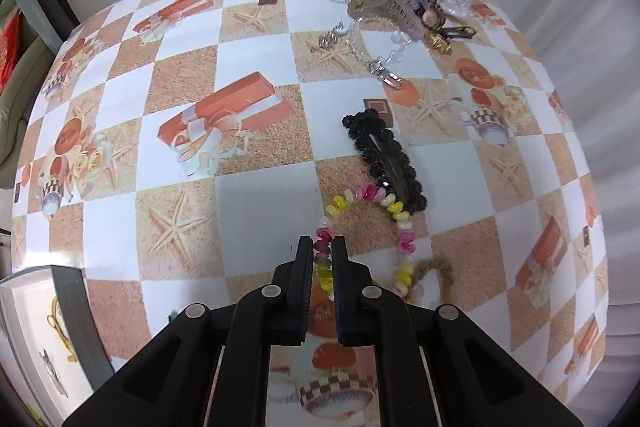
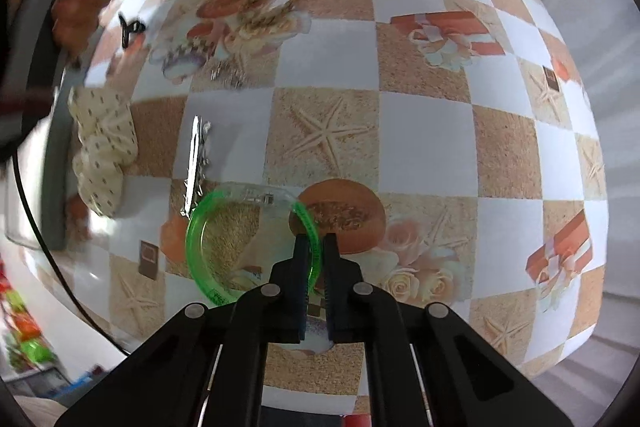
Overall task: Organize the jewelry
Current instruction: 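Grasp the green bangle with the right tool while the left tool grasps the beaded bracelet, then carry the green bangle and beaded bracelet into the white tray and release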
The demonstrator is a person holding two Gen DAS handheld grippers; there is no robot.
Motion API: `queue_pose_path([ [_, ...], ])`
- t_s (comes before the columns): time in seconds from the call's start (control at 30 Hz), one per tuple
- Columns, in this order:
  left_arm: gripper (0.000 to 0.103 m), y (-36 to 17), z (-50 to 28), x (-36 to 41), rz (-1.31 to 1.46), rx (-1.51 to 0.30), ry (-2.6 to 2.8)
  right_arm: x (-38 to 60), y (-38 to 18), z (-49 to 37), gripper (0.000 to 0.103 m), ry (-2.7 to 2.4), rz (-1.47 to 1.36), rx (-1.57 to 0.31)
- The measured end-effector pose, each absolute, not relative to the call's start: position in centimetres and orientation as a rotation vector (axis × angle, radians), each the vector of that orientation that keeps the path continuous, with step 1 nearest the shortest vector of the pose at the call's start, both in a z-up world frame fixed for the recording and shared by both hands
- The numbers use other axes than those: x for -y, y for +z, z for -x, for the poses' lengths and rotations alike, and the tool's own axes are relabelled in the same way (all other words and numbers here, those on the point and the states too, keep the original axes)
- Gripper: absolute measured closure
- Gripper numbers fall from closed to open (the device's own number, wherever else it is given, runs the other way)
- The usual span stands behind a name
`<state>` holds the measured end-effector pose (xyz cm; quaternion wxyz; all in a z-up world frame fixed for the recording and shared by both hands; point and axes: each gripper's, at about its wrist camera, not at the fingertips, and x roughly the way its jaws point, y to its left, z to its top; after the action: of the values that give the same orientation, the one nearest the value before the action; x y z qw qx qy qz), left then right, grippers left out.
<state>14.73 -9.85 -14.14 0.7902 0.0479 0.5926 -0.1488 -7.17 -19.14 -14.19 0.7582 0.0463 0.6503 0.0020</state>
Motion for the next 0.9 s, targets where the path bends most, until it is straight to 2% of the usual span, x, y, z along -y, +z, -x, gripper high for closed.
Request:
queue_pose_path([
  [0.23, 0.089, -11.6, -12.9, 8.3, -0.067, -1.25, -0.345, 22.1, -12.8, 6.2, 0.096, -0.013, -0.28, -1.397],
  [0.53, 0.089, -8.2, -10.3, 4.9, -0.012, -1.211, -0.352, 24.6, -10.7, 5.1, 0.096, -0.037, -0.349, -1.36],
  [0.9, 0.089, -5.2, -8.1, -1.4, 0.089, -1.161, -0.292, 21.6, -7.7, 3.4, 0.096, 0.015, -0.363, -1.29],
])
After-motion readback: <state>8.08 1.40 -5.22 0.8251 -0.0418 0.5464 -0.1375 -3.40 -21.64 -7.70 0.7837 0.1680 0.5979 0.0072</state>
